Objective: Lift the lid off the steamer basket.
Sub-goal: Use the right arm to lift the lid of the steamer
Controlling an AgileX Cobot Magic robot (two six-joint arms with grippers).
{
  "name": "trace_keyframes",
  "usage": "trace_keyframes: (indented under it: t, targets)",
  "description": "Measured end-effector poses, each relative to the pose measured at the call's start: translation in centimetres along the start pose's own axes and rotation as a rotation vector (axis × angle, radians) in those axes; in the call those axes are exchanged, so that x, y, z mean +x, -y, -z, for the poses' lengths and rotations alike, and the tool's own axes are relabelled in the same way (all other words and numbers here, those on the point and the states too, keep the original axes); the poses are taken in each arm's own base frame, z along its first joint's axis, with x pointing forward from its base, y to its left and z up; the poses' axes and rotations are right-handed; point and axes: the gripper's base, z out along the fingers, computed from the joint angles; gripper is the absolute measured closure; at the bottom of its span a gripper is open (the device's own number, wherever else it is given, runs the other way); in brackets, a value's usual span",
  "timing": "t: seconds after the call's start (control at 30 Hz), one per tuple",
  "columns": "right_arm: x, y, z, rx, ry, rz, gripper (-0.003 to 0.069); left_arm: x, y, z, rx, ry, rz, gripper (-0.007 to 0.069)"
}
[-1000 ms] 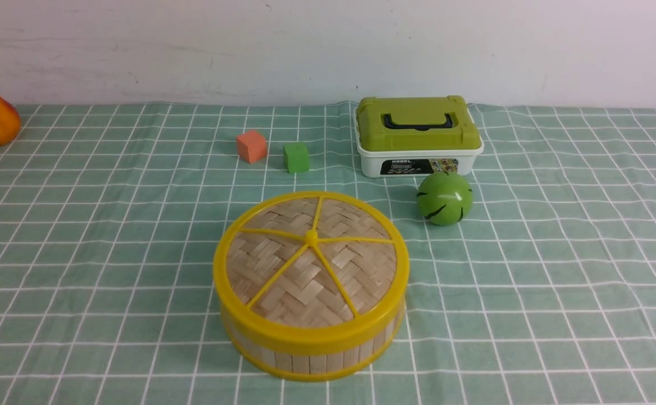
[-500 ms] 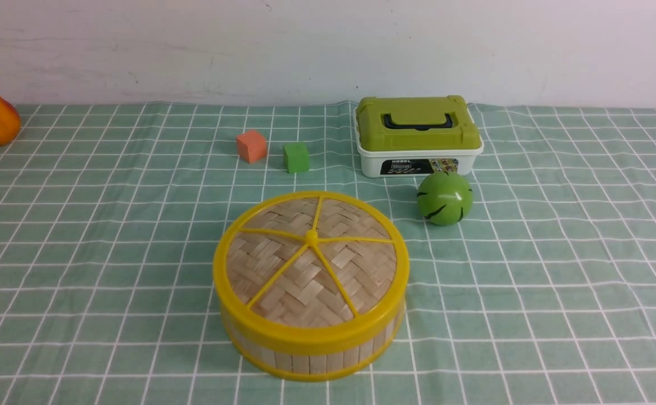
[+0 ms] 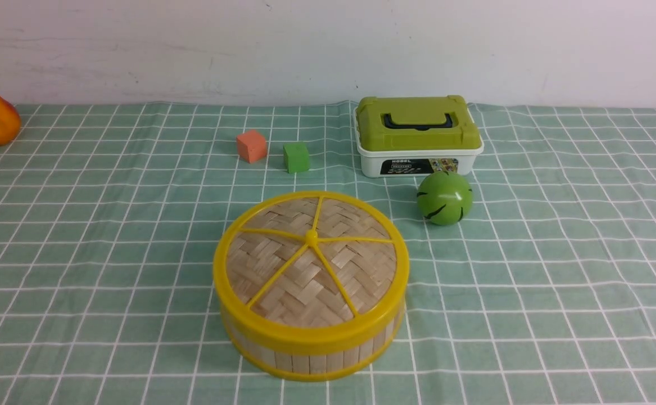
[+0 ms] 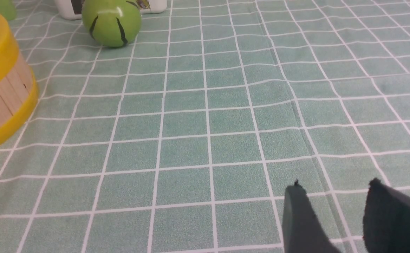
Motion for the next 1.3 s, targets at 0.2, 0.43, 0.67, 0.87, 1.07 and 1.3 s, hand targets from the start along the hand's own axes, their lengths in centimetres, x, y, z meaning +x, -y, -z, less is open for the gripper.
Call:
trace_keyframes:
  t: [0.2, 0.43, 0.67, 0.87, 1.07, 1.3]
  targets:
    - [0.0, 0.0, 0.0, 0.000, 0.000, 0.000, 0.0418, 0.0, 0.0, 0.0, 0.000, 0.000, 0.000, 0.0386]
    - [0.0, 0.0, 0.0, 0.000, 0.000, 0.000, 0.0418, 0.0, 0.0, 0.0, 0.000, 0.000, 0.000, 0.0386]
    - [0.0, 0.0, 0.0, 0.000, 0.000, 0.000, 0.0418, 0.0, 0.0, 0.0, 0.000, 0.000, 0.000, 0.0386]
    - [0.0, 0.0, 0.0, 0.000, 0.000, 0.000, 0.0418, 0.0, 0.0, 0.0, 0.000, 0.000, 0.000, 0.0386]
    - [0.0, -0.2, 0.0, -0.022, -0.002, -0.074, 0.0418, 0.0, 0.0, 0.0, 0.000, 0.000, 0.000, 0.0386]
    - [0.0, -2.0, 0.2, -0.219, -0.078, -0.856, 0.0418, 0.0, 0.0, 0.0, 0.000, 0.000, 0.000, 0.0386]
